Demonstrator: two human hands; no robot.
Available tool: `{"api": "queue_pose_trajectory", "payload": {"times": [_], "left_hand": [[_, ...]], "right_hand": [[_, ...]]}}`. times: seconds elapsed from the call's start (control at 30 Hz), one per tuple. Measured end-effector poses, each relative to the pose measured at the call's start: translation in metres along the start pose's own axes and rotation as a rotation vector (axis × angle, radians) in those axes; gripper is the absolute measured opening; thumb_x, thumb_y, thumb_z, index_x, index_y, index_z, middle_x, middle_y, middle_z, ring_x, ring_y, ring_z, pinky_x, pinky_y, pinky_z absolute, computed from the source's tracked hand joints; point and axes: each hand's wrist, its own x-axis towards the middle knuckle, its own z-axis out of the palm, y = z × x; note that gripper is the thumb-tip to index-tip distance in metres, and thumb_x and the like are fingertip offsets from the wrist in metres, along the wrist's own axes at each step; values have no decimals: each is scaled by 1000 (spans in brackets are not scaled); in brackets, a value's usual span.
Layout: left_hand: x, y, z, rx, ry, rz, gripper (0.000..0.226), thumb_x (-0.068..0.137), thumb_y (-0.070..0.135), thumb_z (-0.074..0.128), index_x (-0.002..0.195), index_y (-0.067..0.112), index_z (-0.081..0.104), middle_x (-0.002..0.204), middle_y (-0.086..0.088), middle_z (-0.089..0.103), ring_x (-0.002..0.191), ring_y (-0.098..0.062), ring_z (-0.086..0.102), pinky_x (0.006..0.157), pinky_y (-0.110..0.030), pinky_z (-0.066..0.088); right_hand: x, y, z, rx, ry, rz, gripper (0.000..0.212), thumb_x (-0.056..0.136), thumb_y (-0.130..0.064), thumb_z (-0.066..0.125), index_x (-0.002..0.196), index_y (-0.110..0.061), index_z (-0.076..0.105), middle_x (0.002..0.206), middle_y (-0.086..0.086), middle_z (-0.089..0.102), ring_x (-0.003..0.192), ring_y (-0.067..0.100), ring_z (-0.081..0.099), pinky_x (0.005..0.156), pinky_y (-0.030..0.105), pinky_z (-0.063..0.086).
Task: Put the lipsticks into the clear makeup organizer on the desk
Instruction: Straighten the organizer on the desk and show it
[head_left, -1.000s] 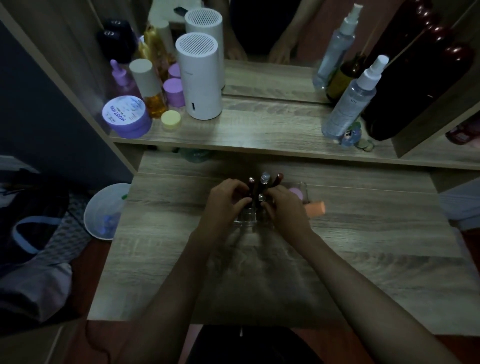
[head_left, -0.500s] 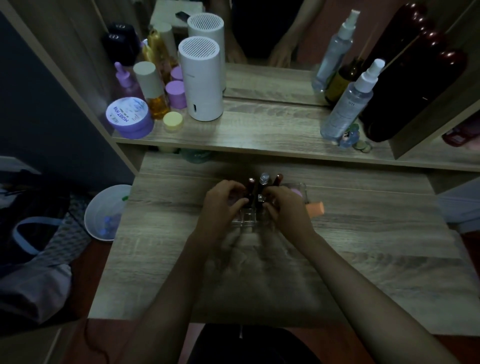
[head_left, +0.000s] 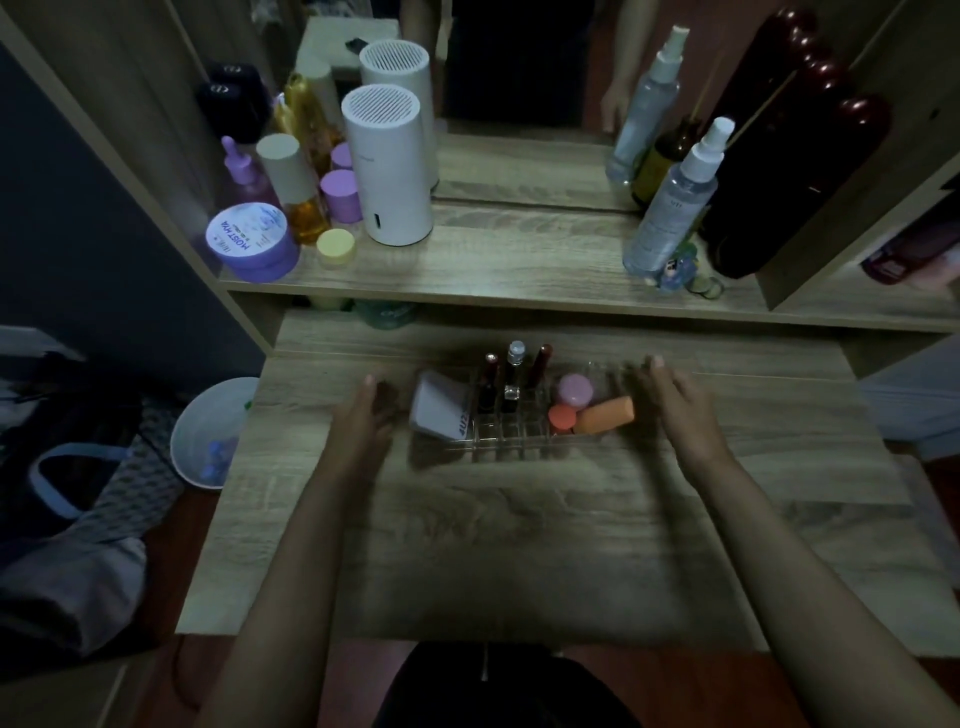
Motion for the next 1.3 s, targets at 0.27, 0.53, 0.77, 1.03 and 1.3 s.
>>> {"api": "queue_pose_trajectory", "payload": {"times": [0.27,0.53,0.77,1.03,1.3], "left_hand": [[1,-15,-1,-341,-123,-225,66,95,49,23,138,0,33,148,-18,34,136,-25,35,111,-35,29],[0,-17,-4,-408,-148,-259,70,93,55,21,137,2,36,148,-16,36,135,-23,36,109,-34,29],[-1,-19,-3,-407,-140,-249,72,92,57,19,137,2,36,148,-15,36,137,-23,34,109,-33,29],[-6,-20,11,-268,-86,-197,73,93,57,16,136,2,38,146,-17,39,137,-23,33,115,-34,23],[-6,-18,26,-291,-99,-216,77,90,61,18,136,2,37,145,-16,41,135,-20,37,115,-31,24]], "right_hand": [[-4,37,7,759,-263,500,75,89,-67,20,133,-11,44,151,15,34,139,25,32,117,38,21],[-4,44,5,809,-350,510,87,85,-72,18,138,-6,37,149,14,37,137,23,34,118,37,19],[-1,48,4,792,-366,507,88,85,-72,17,140,-4,34,150,15,35,139,24,33,119,37,17],[2,55,7,778,-399,490,88,85,-72,18,139,-5,36,150,14,36,139,22,32,120,37,15],[6,63,4,824,-405,447,76,83,-74,20,105,-15,62,94,0,77,86,8,72,74,25,50]]}}
